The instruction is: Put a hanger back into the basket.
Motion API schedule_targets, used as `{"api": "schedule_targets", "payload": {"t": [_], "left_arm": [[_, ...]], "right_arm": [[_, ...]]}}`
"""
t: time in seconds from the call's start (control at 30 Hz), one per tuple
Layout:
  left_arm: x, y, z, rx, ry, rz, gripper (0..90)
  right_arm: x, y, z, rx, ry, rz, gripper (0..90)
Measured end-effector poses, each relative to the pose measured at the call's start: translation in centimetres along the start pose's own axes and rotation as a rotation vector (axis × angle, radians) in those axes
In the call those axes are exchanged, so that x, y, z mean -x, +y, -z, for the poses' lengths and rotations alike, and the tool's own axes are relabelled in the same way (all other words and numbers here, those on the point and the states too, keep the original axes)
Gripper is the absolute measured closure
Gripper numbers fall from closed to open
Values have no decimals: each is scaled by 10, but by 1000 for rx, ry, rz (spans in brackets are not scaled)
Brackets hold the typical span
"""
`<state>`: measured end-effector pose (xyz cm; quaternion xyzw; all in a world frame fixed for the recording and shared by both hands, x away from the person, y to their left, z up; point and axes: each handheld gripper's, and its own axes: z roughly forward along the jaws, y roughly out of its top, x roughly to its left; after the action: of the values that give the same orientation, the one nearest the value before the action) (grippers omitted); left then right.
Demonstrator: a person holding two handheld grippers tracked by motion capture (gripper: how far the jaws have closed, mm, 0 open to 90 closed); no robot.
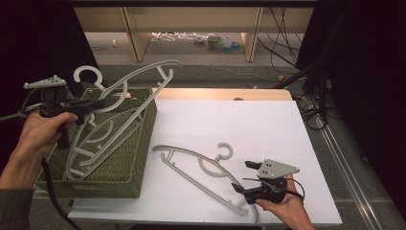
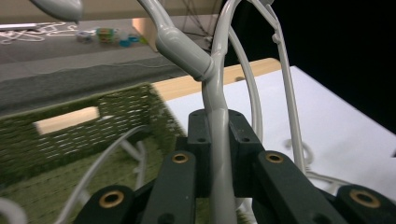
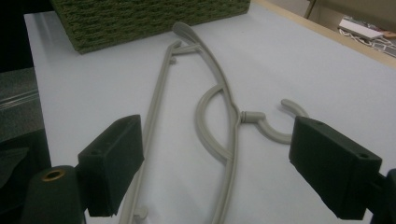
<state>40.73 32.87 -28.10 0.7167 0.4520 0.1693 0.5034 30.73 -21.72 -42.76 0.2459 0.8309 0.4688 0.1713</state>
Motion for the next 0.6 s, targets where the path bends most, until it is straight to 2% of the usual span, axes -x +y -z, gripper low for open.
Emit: {"api": "schedule_targets", "payload": {"t": [0.17,0.6], "left_arm": [[-21,-8,1,-5,63,7,815],[-59,-15,-2,-32,200,-56,815]], "right_arm": [[0,0,0,-2,1,0,185],[1,-1,0,-7,7,1,189]]}}
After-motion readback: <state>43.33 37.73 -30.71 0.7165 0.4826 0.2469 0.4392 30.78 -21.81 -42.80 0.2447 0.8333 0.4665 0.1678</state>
